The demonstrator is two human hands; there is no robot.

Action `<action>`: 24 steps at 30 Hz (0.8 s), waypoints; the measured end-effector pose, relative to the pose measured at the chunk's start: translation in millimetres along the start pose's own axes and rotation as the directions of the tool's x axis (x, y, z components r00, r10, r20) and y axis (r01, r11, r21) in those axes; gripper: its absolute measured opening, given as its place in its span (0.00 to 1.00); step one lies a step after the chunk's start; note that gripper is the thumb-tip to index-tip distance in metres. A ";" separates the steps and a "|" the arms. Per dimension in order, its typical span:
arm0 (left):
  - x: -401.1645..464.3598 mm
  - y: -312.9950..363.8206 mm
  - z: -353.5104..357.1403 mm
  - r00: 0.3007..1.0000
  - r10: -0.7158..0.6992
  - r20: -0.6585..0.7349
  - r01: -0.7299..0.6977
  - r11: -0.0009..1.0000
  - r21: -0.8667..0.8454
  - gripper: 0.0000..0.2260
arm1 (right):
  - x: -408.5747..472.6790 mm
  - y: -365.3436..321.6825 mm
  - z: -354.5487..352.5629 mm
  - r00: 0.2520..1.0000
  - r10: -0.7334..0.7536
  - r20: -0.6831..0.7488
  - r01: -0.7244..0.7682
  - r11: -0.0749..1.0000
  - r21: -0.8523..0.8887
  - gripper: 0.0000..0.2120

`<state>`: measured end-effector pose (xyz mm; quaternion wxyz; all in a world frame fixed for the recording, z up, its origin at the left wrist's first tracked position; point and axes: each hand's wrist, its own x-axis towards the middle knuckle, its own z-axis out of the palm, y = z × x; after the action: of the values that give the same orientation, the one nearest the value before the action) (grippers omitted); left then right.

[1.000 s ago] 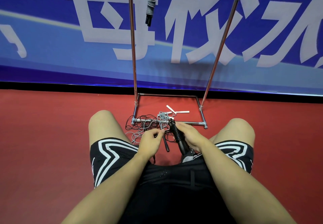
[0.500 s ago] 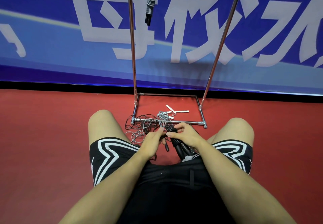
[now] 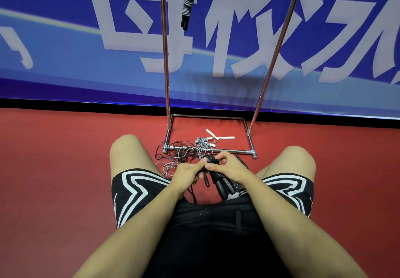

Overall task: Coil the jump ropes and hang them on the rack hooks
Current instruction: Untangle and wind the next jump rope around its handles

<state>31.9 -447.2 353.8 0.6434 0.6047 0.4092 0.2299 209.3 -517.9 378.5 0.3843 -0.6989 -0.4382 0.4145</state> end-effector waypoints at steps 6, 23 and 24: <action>-1.5 1.1 -1.3 0.998 0.050 -0.025 -0.051 0.998 -0.044 0.29 | -2.7 -4.7 -3.6 0.981 0.082 0.176 -0.135 0.940 0.313 0.18; 4.2 1.7 7.6 0.989 -0.141 0.040 0.137 0.986 0.092 0.25 | 5.9 -0.9 -10.7 0.999 0.002 0.052 -0.027 0.876 0.482 0.16; 4.6 0.8 7.1 0.995 -0.101 0.016 0.100 0.991 0.089 0.23 | 6.1 -1.4 -11.4 0.999 0.003 0.043 -0.024 0.879 0.477 0.16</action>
<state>40.4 -447.6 353.0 0.6309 0.6135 0.4424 0.1728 221.0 -513.8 382.4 0.5325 -0.5771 -0.3257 0.5266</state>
